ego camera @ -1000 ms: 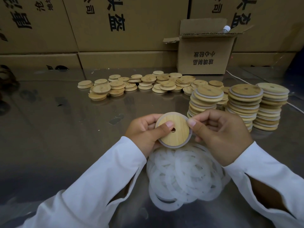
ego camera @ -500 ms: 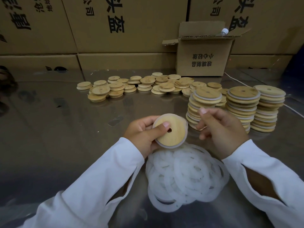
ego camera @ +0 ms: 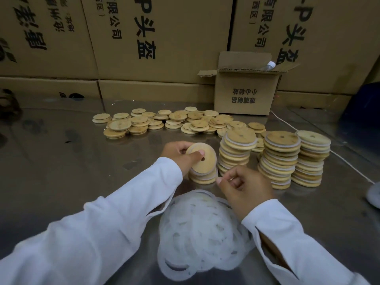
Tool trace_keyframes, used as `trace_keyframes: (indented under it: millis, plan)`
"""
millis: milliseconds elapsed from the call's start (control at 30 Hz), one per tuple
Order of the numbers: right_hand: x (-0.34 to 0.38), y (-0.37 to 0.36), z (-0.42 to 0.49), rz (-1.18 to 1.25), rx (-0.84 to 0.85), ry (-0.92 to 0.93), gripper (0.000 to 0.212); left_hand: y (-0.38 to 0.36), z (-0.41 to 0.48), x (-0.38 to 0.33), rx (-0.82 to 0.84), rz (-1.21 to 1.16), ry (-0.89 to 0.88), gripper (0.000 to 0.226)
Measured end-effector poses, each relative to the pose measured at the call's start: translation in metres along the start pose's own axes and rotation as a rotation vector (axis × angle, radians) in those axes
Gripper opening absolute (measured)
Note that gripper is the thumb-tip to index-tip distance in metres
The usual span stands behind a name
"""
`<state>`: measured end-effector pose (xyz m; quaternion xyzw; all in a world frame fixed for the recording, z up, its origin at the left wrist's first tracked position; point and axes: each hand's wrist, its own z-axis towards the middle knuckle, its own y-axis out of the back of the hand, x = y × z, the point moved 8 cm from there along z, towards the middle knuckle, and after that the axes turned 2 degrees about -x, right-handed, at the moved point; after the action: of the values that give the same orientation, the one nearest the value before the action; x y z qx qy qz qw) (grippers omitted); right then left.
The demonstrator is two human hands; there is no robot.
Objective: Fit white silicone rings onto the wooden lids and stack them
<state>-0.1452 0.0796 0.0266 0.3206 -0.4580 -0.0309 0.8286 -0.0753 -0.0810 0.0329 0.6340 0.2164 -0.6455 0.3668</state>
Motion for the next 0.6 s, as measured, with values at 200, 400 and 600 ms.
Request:
trace_keyframes:
  millis: [200,400,600]
  plan:
    - [0.004,-0.006,-0.001,0.005,0.038,0.032,0.02,-0.02,0.027,0.01,0.016,0.136,0.068,0.008]
    - [0.014,-0.007,-0.006,-0.007,0.091,0.062,0.016,-0.014,0.044,0.039,0.023,0.274,0.081,0.016]
    - [0.012,-0.008,-0.006,-0.035,0.156,0.03,0.009,0.052,0.105,0.02,-0.212,0.194,0.012,0.014]
